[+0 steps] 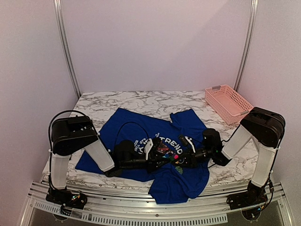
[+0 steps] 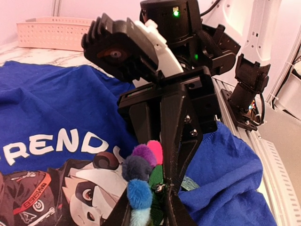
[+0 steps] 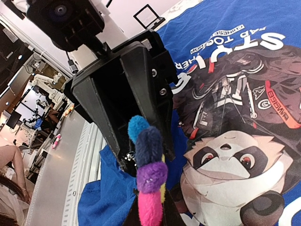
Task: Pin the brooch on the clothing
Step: Pin the clothing with brooches onto the flattened clothing.
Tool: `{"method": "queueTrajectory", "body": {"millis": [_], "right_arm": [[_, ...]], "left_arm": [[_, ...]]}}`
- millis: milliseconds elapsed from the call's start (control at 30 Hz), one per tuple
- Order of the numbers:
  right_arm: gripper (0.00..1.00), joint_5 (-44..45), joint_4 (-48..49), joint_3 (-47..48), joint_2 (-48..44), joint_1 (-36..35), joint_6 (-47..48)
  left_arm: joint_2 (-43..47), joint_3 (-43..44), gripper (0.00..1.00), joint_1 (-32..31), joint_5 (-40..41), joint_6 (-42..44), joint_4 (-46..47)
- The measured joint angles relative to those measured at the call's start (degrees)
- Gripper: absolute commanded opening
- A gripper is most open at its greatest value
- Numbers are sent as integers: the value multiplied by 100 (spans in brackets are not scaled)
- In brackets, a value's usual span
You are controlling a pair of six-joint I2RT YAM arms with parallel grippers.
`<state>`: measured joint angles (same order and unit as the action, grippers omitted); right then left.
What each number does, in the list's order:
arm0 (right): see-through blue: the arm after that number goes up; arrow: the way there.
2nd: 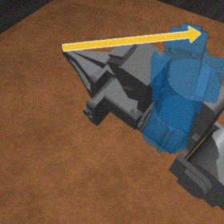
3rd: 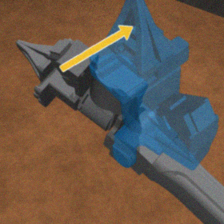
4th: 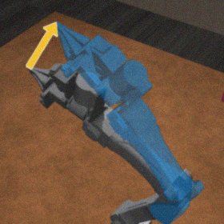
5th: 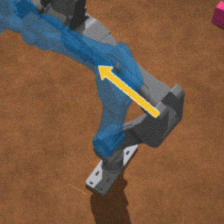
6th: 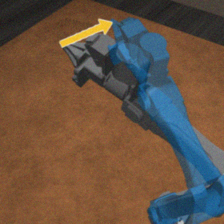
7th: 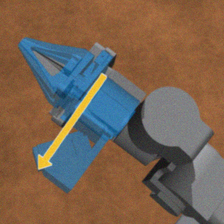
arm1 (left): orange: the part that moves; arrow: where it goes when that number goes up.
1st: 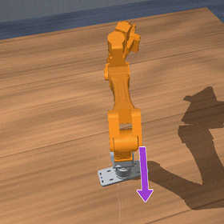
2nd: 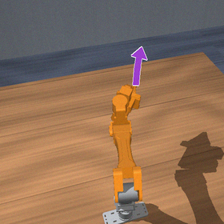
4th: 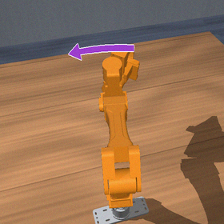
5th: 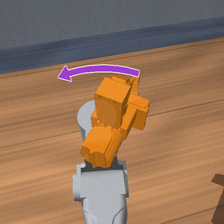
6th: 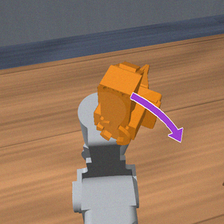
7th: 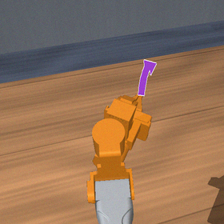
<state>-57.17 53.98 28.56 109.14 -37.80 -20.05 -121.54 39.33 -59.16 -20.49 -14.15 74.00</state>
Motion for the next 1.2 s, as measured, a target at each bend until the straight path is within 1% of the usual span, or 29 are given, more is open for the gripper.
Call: {"method": "queueTrajectory", "body": {"millis": [67, 100, 267, 367, 467, 567, 667, 733, 867, 1000, 1067, 1200], "right_arm": [[0, -24, 33, -24, -4, 0, 20], [0, -31, 35, -26, -4, 0, 26], [0, -33, 66, -28, -4, 0, 70], [0, -33, 107, -31, -4, 0, 76], [0, -50, 136, -35, -4, 0, 81], [0, -92, 138, -42, -4, -2, 83], [0, -127, 138, -42, -4, -4, 83], [0, -136, 138, -42, -4, -4, 83], [0, -146, 138, -42, -4, -4, 83], [0, -153, 140, -42, -4, -2, 83], [0, -153, 142, -42, -4, -2, 83], [0, -164, 153, -42, -4, -2, 83]], "left_arm": [[-2, 24, 25, 2, -66, 4, -24], [-2, 37, 27, 9, -98, 17, -39], [-15, 107, 50, 17, -284, 74, -74], [-31, 118, 55, 20, -431, 127, -66], [-35, 114, 53, 42, -614, 302, -70], [-72, 109, 46, 87, -785, 494, -33], [-186, 116, 40, 136, -909, 479, 120], [-267, 142, 38, 160, -981, 404, 186], [-343, 195, 37, 186, -1091, 286, 208], [-393, 260, 41, 208, -1211, 199, 210], [-424, 304, 41, 208, -1252, 166, 210], [-472, 402, 35, 225, -1342, 98, 205]]}}
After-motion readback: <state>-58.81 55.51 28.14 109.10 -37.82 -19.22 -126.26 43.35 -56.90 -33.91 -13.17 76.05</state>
